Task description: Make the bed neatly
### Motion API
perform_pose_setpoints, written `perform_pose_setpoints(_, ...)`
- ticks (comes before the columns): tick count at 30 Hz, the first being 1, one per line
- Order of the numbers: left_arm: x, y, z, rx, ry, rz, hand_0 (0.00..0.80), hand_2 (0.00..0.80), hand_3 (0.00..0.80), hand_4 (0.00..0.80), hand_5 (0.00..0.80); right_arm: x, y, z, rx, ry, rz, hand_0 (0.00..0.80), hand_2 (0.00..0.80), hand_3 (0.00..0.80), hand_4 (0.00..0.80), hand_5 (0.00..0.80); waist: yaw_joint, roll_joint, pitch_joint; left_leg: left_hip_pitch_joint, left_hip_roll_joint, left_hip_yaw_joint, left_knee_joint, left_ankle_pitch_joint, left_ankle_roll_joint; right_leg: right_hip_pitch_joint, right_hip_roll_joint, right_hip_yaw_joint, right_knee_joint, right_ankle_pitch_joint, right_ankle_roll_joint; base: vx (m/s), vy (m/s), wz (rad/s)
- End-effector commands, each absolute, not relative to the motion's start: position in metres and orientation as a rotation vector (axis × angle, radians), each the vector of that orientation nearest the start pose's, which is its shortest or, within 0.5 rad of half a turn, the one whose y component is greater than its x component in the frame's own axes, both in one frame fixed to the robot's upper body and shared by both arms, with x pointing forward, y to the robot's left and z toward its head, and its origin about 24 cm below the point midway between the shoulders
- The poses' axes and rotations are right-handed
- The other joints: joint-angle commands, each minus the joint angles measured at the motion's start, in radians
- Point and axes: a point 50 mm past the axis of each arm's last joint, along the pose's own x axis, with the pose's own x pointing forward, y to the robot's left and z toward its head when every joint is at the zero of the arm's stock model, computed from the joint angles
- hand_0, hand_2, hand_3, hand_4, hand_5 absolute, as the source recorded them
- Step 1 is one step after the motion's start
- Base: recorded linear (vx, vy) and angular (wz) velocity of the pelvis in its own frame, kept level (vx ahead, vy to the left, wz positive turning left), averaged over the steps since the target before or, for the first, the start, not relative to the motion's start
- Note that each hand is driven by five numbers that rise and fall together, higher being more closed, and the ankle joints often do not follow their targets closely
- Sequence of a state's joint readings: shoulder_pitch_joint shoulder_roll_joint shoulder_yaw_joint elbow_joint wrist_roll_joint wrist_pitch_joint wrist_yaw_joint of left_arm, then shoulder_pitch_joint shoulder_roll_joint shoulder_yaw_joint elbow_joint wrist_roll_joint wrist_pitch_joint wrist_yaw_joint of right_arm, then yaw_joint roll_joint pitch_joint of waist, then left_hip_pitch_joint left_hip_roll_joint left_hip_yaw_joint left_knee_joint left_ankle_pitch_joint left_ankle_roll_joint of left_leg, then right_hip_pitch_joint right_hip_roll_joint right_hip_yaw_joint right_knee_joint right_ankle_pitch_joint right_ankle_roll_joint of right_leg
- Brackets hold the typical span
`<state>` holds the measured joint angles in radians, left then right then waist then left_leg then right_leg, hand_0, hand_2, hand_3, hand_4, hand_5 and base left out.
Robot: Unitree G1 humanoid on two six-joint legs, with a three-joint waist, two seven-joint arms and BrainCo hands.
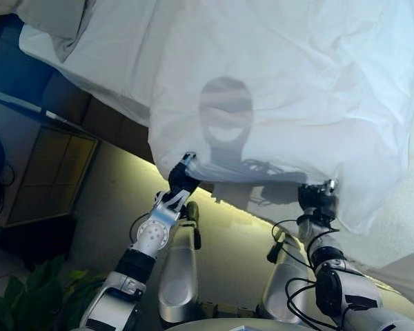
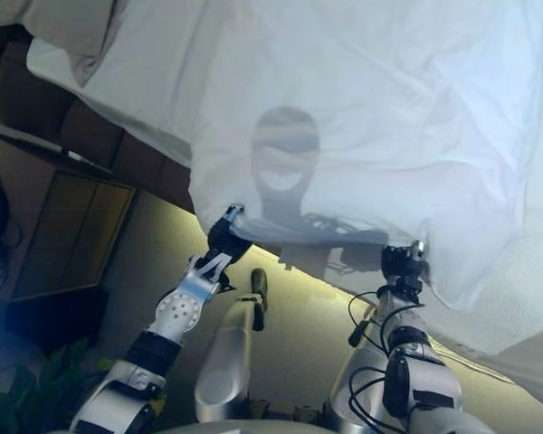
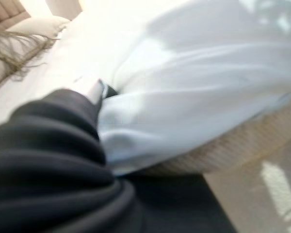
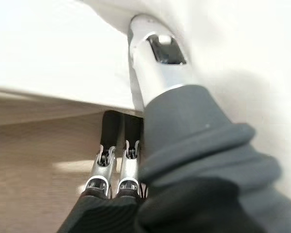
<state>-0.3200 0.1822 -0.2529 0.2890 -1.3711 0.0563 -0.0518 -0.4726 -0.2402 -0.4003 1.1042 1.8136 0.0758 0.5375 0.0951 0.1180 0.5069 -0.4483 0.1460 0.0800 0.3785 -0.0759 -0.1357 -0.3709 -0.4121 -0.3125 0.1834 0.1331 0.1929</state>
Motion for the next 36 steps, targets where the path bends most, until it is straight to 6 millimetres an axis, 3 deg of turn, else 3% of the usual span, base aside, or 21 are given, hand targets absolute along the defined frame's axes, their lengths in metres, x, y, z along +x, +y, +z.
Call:
perform_pose_setpoints(1,0.312,0.210,0.088,-1.150,-0.166,-0.090,0.800,0.800,0.800,0.800,0.800,0.233,-0.360,-0.018,1.670,-0.734,-0.651,0.000,0.000,0.000,0.000,0.000,-0.001,0.033,-0.065,-0.073,0.026,-0.014,-0.060,0.159,-0.043,0.053,-0.079,0.045,0.011,0.023,0.062,0.012,0.086,0.04)
perform_pose_setpoints(13,0.311,0.205,0.091,-1.191,-0.185,-0.116,0.800,0.800,0.800,0.800,0.800,0.227,-0.363,-0.021,1.685,-0.769,-0.739,0.000,0.000,0.000,0.000,0.000,-0.020,0.046,-0.054,-0.066,0.019,0.012,-0.068,0.165,-0.043,0.031,-0.084,0.071,0.012,0.031,0.062,-0.002,0.034,-0.02)
perform_pose_setpoints(14,0.311,0.206,0.091,-1.192,-0.186,-0.113,0.800,0.800,0.800,0.800,0.800,0.227,-0.363,-0.021,1.685,-0.770,-0.744,0.157,0.157,0.157,0.157,0.157,-0.021,0.044,-0.055,-0.065,0.019,0.013,-0.069,0.165,-0.042,0.031,-0.083,0.072,0.012,0.032,0.063,0.000,0.000,0.00)
perform_pose_setpoints(15,0.311,0.206,0.092,-1.193,-0.188,-0.109,0.800,0.800,0.800,0.800,0.800,0.227,-0.363,-0.020,1.686,-0.774,-0.753,0.405,0.405,0.405,0.405,0.405,-0.024,0.043,-0.056,-0.063,0.019,0.015,-0.070,0.166,-0.043,0.031,-0.083,0.072,0.011,0.033,0.063,0.000,0.000,0.00)
perform_pose_setpoints(16,0.311,0.206,0.092,-1.195,-0.188,-0.107,0.800,0.800,0.800,0.800,0.800,0.228,-0.364,-0.019,1.686,-0.772,-0.763,0.800,0.800,0.800,0.800,0.800,-0.025,0.042,-0.056,-0.063,0.019,0.016,-0.072,0.167,-0.043,0.031,-0.083,0.074,0.010,0.034,0.063,0.000,0.000,0.00)
perform_pose_setpoints(30,0.312,0.205,0.092,-1.195,-0.198,-0.069,0.800,0.800,0.800,0.800,0.800,0.236,-0.347,-0.015,1.651,-0.719,-0.772,0.800,0.800,0.800,0.800,0.800,-0.041,0.011,-0.052,-0.055,0.029,0.019,-0.084,0.179,-0.040,0.034,-0.067,0.080,0.004,0.043,0.061,0.000,0.000,0.00)
perform_pose_setpoints(36,0.312,0.200,0.089,-1.195,-0.193,-0.041,0.800,0.800,0.800,0.800,0.800,0.232,-0.333,-0.025,1.608,-0.624,-0.727,0.800,0.800,0.800,0.800,0.800,-0.050,-0.010,-0.063,-0.038,0.033,0.019,-0.086,0.176,-0.035,0.044,-0.059,0.085,0.009,0.041,0.056,0.012,0.031,0.00)
